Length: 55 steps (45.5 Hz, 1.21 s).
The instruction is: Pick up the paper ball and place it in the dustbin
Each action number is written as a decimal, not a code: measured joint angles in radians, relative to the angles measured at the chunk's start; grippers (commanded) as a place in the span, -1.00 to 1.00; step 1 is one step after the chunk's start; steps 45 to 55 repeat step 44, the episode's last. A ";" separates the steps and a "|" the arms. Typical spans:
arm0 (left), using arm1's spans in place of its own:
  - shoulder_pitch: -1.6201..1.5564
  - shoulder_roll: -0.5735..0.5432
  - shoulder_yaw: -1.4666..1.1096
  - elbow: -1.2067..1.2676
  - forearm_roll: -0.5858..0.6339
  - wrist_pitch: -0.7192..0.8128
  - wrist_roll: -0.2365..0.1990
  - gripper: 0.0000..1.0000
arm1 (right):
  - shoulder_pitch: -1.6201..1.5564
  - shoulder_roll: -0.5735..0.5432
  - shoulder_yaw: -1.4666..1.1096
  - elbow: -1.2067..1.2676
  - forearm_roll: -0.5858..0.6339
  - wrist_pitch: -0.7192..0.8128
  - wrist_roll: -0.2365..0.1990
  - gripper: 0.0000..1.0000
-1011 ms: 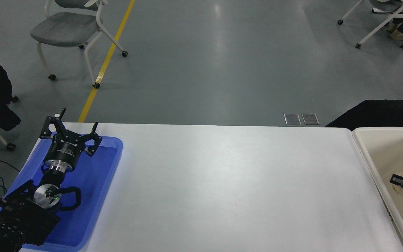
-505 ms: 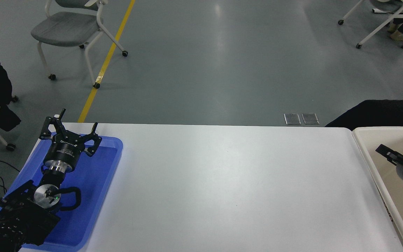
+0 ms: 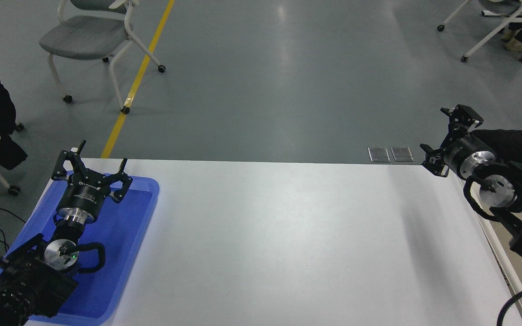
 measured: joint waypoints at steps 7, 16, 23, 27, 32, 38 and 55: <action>0.000 0.000 0.000 0.000 0.000 0.000 0.000 1.00 | -0.048 0.058 0.050 0.011 0.134 0.119 0.001 1.00; 0.000 0.000 0.000 0.000 0.000 0.000 0.000 1.00 | -0.127 0.106 0.095 -0.003 0.213 0.258 0.002 1.00; 0.000 0.000 0.000 0.000 0.000 0.000 0.000 1.00 | -0.183 0.122 0.114 -0.057 0.238 0.349 0.002 1.00; 0.000 0.000 0.000 0.000 0.000 0.000 0.000 1.00 | -0.212 0.129 0.119 -0.097 0.246 0.403 0.001 1.00; 0.000 0.000 0.000 0.000 0.000 0.000 0.000 1.00 | -0.240 0.133 0.121 -0.144 0.253 0.468 0.000 1.00; 0.000 0.000 0.000 0.000 0.000 0.000 0.000 1.00 | -0.267 0.136 0.123 -0.179 0.257 0.516 -0.002 1.00; 0.000 0.000 0.000 0.000 0.000 0.000 0.000 1.00 | -0.283 0.137 0.123 -0.198 0.259 0.542 -0.002 1.00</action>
